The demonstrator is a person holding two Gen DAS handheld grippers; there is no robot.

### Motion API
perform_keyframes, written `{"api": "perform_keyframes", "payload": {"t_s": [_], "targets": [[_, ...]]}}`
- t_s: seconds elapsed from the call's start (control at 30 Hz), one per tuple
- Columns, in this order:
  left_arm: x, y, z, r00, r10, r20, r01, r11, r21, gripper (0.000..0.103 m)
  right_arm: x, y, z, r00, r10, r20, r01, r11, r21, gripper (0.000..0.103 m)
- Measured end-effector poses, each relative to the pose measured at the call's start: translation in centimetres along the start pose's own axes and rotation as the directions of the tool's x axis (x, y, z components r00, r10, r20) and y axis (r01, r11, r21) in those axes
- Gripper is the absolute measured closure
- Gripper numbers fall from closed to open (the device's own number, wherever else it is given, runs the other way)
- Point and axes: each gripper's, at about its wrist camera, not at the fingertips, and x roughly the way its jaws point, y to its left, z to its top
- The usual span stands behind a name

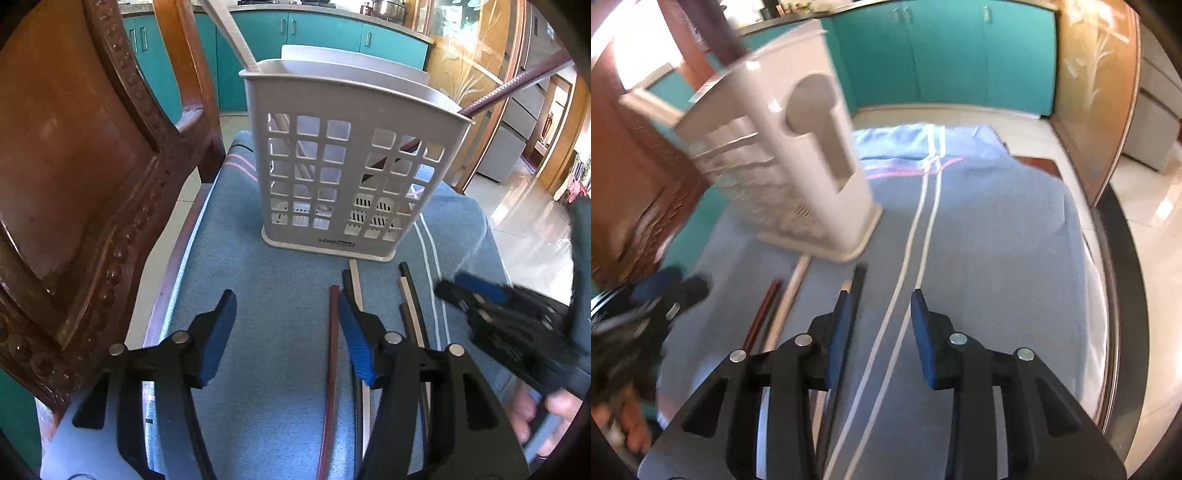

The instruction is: Organize utensils

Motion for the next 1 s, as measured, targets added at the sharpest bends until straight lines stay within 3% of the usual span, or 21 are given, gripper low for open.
{"api": "perform_keyframes", "payload": {"t_s": [0.07,0.17,0.27,0.37,0.57,0.63,0.73,0.83,1.0], "targets": [[0.3,-0.2,-0.1,1.0,0.003,-0.006,-0.003,1.0,0.013,0.045,1.4,-0.1,0.7,0.998,0.058,-0.009,-0.058,0.998,0.035,0.07],[0.5,-0.2,-0.3,1.0,0.012,-0.016,-0.012,1.0,0.024,0.045,2.4,0.6,1.3,0.999,0.043,0.0,-0.043,0.999,0.023,0.07],[1.2,0.0,-0.5,0.999,0.022,-0.036,-0.021,0.999,0.027,0.045,2.7,2.3,1.3,0.999,-0.03,-0.015,0.029,0.997,-0.077,0.07],[1.6,0.3,-0.7,0.998,0.032,-0.053,-0.03,0.999,0.032,0.045,2.7,4.5,0.7,0.988,-0.15,-0.025,0.139,0.958,-0.249,0.07],[2.3,-0.2,-0.7,0.997,0.03,-0.069,-0.027,0.998,0.055,0.043,0.5,3.0,-0.5,0.968,-0.252,0.014,0.244,0.92,-0.306,0.07],[2.6,-0.5,-1.0,0.997,0.031,-0.077,-0.026,0.997,0.07,0.043,-0.9,1.5,-0.6,0.976,-0.214,0.033,0.216,0.945,-0.246,0.07],[2.9,-1.1,-1.2,0.995,0.036,-0.089,-0.028,0.996,0.084,0.043,-2.8,-0.3,-0.6,0.995,-0.1,0.0,0.099,0.987,-0.13,0.07],[3.0,-1.4,-1.2,0.995,0.038,-0.092,-0.03,0.996,0.087,0.042,-3.5,-0.4,-1.4,0.998,-0.011,-0.055,0.005,0.994,-0.106,0.07],[3.5,-2.2,-1.4,0.995,0.038,-0.093,-0.029,0.994,0.101,0.04,-2.1,2.9,-3.5,0.991,-0.093,-0.099,0.068,0.97,-0.233,0.069]]}}
